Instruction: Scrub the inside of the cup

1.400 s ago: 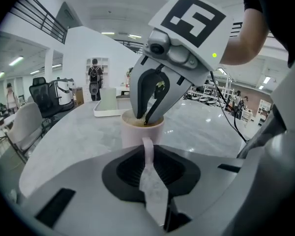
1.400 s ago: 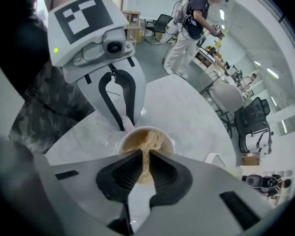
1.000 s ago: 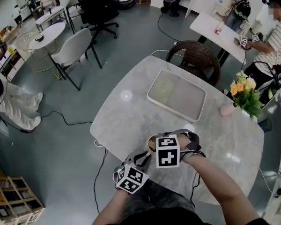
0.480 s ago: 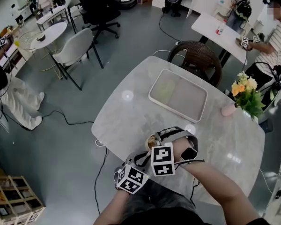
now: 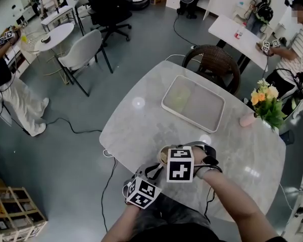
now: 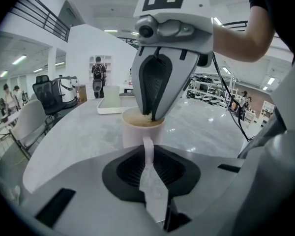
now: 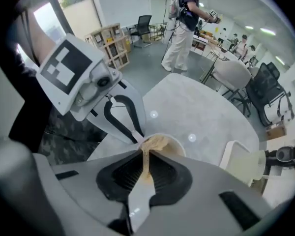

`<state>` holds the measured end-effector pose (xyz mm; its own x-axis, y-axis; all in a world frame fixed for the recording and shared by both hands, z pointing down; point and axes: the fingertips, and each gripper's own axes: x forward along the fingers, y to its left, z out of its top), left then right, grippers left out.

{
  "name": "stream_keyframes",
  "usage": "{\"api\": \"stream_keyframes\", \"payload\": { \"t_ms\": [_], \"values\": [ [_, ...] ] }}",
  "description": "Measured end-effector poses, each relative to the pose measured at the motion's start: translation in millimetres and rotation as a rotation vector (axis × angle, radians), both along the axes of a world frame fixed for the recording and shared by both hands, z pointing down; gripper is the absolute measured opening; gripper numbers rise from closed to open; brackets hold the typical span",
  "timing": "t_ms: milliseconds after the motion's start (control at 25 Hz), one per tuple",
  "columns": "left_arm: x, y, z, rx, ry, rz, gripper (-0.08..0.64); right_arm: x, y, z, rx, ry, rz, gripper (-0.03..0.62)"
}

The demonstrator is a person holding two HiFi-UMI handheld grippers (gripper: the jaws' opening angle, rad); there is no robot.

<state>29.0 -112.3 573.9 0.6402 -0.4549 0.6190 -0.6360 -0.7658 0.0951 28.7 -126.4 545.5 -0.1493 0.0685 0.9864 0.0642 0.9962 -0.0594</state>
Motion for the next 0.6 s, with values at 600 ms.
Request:
{"api": "stream_keyframes", "payload": {
  "t_ms": [600],
  "values": [
    [12.9,1.0,-3.1,0.011,0.01,0.006,0.06,24.9,-39.0,18.4,0.363,0.162,-0.228,0.049]
  ]
}}
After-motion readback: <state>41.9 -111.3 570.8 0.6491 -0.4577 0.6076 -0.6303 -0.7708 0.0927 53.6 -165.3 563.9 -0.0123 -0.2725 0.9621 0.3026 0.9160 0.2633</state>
